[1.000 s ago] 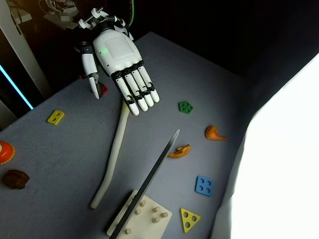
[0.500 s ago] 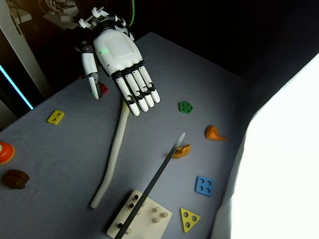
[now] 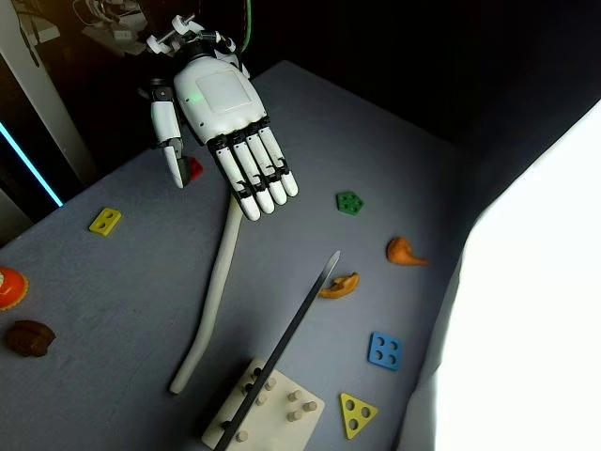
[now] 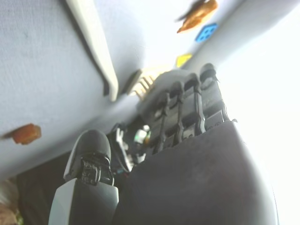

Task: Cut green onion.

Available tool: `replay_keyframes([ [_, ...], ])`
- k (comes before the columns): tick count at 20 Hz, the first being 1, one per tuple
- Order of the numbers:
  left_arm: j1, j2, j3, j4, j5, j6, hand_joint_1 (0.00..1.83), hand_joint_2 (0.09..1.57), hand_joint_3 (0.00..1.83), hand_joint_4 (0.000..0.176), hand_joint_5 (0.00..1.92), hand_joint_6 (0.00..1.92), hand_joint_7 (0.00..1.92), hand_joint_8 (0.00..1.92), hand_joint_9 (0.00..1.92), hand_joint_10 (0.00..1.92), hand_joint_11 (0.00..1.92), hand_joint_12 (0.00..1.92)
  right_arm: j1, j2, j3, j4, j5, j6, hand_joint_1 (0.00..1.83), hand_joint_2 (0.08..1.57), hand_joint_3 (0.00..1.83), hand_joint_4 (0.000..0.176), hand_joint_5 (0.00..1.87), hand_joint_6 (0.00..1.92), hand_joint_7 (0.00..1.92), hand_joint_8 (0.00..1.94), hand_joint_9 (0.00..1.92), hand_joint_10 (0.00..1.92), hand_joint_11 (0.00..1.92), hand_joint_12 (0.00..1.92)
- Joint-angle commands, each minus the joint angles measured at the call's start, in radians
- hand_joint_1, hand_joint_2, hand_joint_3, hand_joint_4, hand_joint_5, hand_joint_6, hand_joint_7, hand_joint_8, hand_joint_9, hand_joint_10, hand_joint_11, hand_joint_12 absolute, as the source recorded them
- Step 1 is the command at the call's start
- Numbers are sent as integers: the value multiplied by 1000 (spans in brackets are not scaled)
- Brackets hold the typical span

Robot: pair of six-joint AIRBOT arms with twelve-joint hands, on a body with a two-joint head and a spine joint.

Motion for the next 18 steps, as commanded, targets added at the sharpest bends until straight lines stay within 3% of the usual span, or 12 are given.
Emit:
replay_keyframes([
  [1,-12,-7,5,75,26,-1,197,1344,0,0,80,10,90,5,33,6,0,252,0,4,12,72,117,13,1550,788,850,176,1443,1921,1535,1941,1586,1921,1666,1921],
  [2,-13,-9,5,76,25,-1,246,1345,0,0,76,4,63,1,32,3,0,162,-2,1,13,74,117,13,1549,781,836,176,1380,1921,1512,1941,1557,1921,1637,1921],
  [4,-19,-10,4,76,16,-1,282,1334,0,0,93,7,83,5,47,7,0,193,-4,-3,15,80,115,12,1553,782,817,176,1351,1921,1498,1941,1541,1921,1625,1921],
  [6,-29,-10,1,76,9,-1,163,1404,19,0,59,0,129,8,65,9,0,156,-7,-6,18,81,108,12,1541,799,826,176,1389,1921,1514,1941,1561,1921,1647,1921],
  [7,-34,-10,-1,74,9,-1,497,1413,15,0,89,9,165,11,80,12,0,115,-8,-8,19,82,102,12,1573,788,818,176,1353,1921,1507,1941,1557,1921,1636,1921],
  [8,-41,-13,-2,70,9,-1,669,1431,23,0,57,10,165,6,80,9,0,96,-9,-9,20,82,98,12,1583,790,813,176,1379,1921,1515,1941,1569,1921,1647,1921],
  [9,-45,-15,-2,71,9,0,669,1431,23,0,57,10,165,6,80,9,0,96,-12,-9,20,82,98,12,1583,790,813,176,1379,1921,1515,1941,1569,1921,1647,1921],
  [11,-47,-16,-3,73,9,4,891,1419,43,0,160,28,195,6,125,17,0,214,-22,-12,20,82,94,12,1569,797,819,176,1363,1921,1522,1941,1575,1921,1650,1921],
  [15,-34,-16,0,80,12,10,913,1403,57,0,170,20,200,3,134,14,0,254,-29,-14,20,82,93,12,1570,796,819,176,1361,1921,1521,1941,1576,1921,1650,1921],
  [16,-32,-18,4,83,13,10,768,1460,110,0,203,28,196,1,132,11,0,308,-29,-14,20,82,93,13,1584,788,820,176,1368,1921,1526,1941,1578,1921,1651,1921],
  [17,-29,-18,9,86,13,10,761,1263,562,0,225,29,196,12,127,22,0,338,-30,-14,20,82,93,13,1592,770,845,176,1392,1921,1537,1941,1586,1921,1660,1921],
  [18,-28,-18,13,88,13,10,761,1263,562,0,225,29,196,12,127,22,0,338,-31,-14,20,82,94,13,1592,770,845,176,1392,1921,1537,1941,1586,1921,1660,1921],
])
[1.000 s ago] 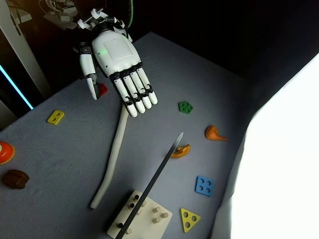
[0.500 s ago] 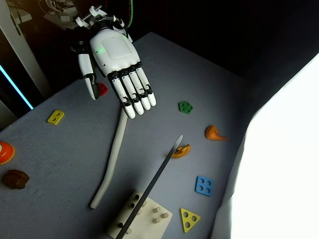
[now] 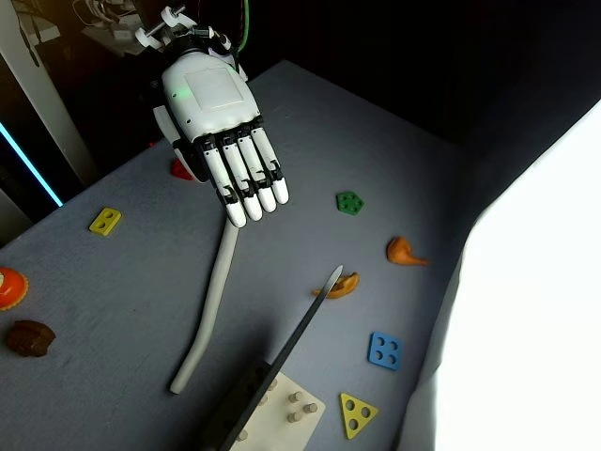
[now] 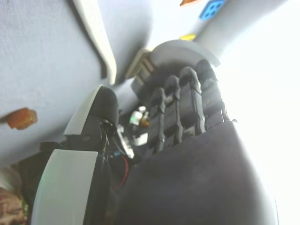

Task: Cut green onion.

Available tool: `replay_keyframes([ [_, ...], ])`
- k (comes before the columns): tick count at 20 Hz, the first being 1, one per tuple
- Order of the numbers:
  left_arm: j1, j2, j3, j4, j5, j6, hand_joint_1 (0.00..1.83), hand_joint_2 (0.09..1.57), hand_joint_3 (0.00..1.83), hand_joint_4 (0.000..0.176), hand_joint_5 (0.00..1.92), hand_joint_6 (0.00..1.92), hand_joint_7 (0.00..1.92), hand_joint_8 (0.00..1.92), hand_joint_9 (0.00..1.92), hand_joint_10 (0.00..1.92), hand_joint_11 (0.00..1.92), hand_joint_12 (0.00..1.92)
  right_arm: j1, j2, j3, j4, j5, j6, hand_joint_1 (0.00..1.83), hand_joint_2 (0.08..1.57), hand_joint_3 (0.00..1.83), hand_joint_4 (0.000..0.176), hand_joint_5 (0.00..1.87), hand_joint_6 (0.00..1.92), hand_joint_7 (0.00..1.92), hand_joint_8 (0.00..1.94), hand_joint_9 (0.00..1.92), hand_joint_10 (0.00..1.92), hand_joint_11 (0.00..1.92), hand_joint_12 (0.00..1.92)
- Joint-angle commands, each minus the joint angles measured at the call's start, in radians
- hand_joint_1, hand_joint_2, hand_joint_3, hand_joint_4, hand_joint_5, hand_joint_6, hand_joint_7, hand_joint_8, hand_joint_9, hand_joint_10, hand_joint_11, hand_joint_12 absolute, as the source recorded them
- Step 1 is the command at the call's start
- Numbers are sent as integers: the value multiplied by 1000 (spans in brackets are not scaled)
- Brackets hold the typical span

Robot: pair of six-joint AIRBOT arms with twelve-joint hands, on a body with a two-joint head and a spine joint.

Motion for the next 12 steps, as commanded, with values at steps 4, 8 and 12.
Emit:
replay_keyframes([
  [4,-10,1,3,79,16,3,851,976,1102,0,249,6,186,0,139,9,0,315,1,9,13,52,135,9,1612,766,835,176,1374,1921,1523,1941,1577,1921,1645,1921],
  [8,-26,0,-2,70,17,3,874,926,1140,0,219,2,172,0,118,1,0,347,0,9,13,52,137,9,1083,865,826,0,819,1722,951,1941,987,1921,1032,1921],
  [12,-29,0,3,62,17,3,880,913,1080,0,176,1,172,3,106,2,0,324,0,9,14,52,147,9,926,1029,496,82,717,1537,592,1915,572,1921,567,1921],
])
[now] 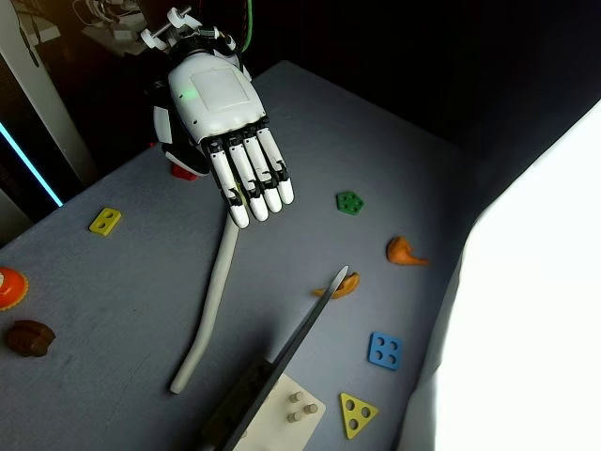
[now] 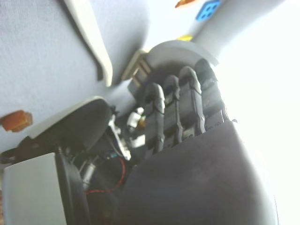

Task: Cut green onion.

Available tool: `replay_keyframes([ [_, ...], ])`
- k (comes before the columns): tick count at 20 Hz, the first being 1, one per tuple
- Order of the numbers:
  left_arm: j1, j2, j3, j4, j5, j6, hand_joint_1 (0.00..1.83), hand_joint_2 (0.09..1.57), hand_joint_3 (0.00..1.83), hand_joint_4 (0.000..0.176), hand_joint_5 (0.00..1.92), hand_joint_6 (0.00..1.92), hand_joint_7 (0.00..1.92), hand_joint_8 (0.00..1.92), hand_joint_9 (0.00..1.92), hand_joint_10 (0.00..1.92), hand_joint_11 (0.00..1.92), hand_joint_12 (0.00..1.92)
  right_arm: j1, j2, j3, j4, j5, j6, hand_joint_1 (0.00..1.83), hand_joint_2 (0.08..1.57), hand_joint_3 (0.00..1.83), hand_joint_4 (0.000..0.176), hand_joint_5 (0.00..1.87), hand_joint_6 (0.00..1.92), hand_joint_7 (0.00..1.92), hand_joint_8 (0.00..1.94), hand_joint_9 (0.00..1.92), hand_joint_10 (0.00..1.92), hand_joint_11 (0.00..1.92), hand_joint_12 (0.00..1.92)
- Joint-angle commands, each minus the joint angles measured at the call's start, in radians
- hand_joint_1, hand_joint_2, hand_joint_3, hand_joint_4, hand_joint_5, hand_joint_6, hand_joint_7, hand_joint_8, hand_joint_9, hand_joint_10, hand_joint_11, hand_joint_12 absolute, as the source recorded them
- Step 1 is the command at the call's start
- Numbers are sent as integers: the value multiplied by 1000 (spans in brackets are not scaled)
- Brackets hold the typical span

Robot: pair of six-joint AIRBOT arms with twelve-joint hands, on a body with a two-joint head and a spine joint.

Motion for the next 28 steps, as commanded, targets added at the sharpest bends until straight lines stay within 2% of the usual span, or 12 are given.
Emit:
replay_keyframes([
  [1,-13,1,2,70,26,3,785,992,959,0,118,0,117,0,59,0,0,190,4,9,15,60,129,19,914,1223,91,86,691,1455,488,1573,434,1797,403,1921],
  [2,-8,3,2,70,26,3,803,992,917,0,92,0,95,0,42,0,0,110,4,9,16,60,129,19,924,1160,23,0,442,1202,431,1355,370,1637,306,1915],
  [4,5,9,3,70,26,3,780,1035,823,0,65,3,108,2,50,5,0,40,4,9,19,60,132,19,946,1127,0,0,361,934,432,1119,355,1456,247,1838],
  [7,10,21,6,74,26,3,705,1125,620,0,134,11,173,6,100,9,0,202,4,9,20,60,136,19,878,1059,0,0,164,408,383,431,286,870,22,1626],
  [8,10,24,7,74,26,3,705,1125,620,0,134,11,173,6,100,9,0,202,4,9,20,60,138,19,878,1059,0,0,164,408,383,431,286,870,22,1626],
  [12,12,36,15,75,26,3,765,1102,568,0,265,24,203,3,110,4,0,149,4,9,26,60,149,24,879,993,0,45,165,84,269,28,177,445,0,1309],
  [14,12,42,19,77,24,3,798,1093,558,0,313,22,231,6,139,10,0,230,4,9,27,60,152,26,854,990,0,54,157,36,216,1,150,366,0,1149],
  [15,12,44,21,78,20,3,824,1076,568,0,284,6,240,2,123,1,0,86,4,9,28,60,153,27,861,985,0,59,152,22,194,0,137,339,0,1143],
  [17,12,47,24,79,20,3,836,1057,565,0,345,26,232,0,127,2,0,86,4,9,29,60,157,28,821,992,0,47,59,5,98,0,39,251,0,985],
  [21,13,47,26,81,20,3,841,1083,451,0,343,6,231,0,142,3,0,209,3,11,29,48,169,29,784,933,0,56,0,0,0,0,0,0,0,44],
  [24,14,47,26,84,20,3,914,1124,284,0,329,0,164,0,89,0,0,47,0,21,29,4,169,66,789,895,0,63,0,0,0,0,0,0,0,0],
  [28,12,47,26,85,19,2,716,1295,129,0,176,2,84,0,6,0,0,0,-13,45,29,-63,166,95,814,885,0,59,0,0,0,0,0,0,0,0],
])
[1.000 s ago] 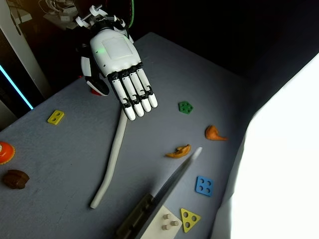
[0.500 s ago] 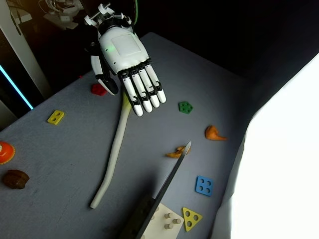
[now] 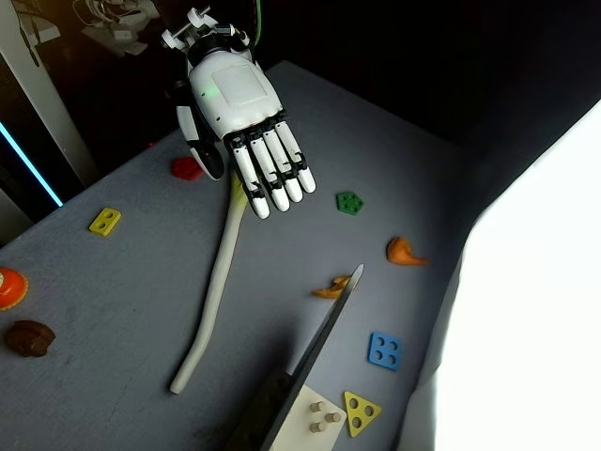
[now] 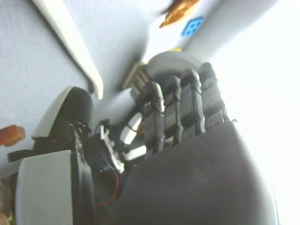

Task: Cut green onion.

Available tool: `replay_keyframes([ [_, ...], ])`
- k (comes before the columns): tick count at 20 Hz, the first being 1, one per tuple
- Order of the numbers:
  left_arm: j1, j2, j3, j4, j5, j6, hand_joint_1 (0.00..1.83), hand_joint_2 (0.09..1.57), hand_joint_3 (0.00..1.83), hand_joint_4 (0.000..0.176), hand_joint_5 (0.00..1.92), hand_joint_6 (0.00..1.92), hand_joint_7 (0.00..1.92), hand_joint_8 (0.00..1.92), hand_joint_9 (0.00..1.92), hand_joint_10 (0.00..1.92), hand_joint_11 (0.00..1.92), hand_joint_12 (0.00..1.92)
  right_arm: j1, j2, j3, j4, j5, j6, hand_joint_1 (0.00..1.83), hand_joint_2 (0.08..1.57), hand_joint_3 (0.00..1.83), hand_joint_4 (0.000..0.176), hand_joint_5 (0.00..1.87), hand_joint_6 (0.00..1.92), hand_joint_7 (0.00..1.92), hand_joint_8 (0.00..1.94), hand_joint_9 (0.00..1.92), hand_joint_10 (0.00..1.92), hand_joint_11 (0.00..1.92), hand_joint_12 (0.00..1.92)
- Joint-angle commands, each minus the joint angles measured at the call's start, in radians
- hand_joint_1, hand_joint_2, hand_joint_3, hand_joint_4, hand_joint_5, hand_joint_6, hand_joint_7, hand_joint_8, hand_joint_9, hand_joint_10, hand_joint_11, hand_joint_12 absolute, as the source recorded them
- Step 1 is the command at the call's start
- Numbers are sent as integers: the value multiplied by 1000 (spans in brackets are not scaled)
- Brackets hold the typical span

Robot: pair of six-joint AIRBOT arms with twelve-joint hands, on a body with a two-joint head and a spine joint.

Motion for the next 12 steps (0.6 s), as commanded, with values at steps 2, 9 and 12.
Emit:
replay_keyframes([
  [2,-11,6,4,72,31,2,715,1297,126,0,176,2,84,0,6,0,0,0,-1,30,10,27,88,38,814,884,0,59,0,0,0,0,0,0,0,0],
  [9,-19,6,2,72,31,2,715,1301,119,0,176,1,84,0,6,0,0,0,0,107,10,-163,85,247,814,882,0,59,0,0,0,0,0,0,0,0],
  [12,-23,7,2,72,31,2,693,1317,136,0,228,2,156,2,63,4,3,164,4,148,9,-245,102,394,840,878,0,49,0,0,0,0,0,0,0,0],
])
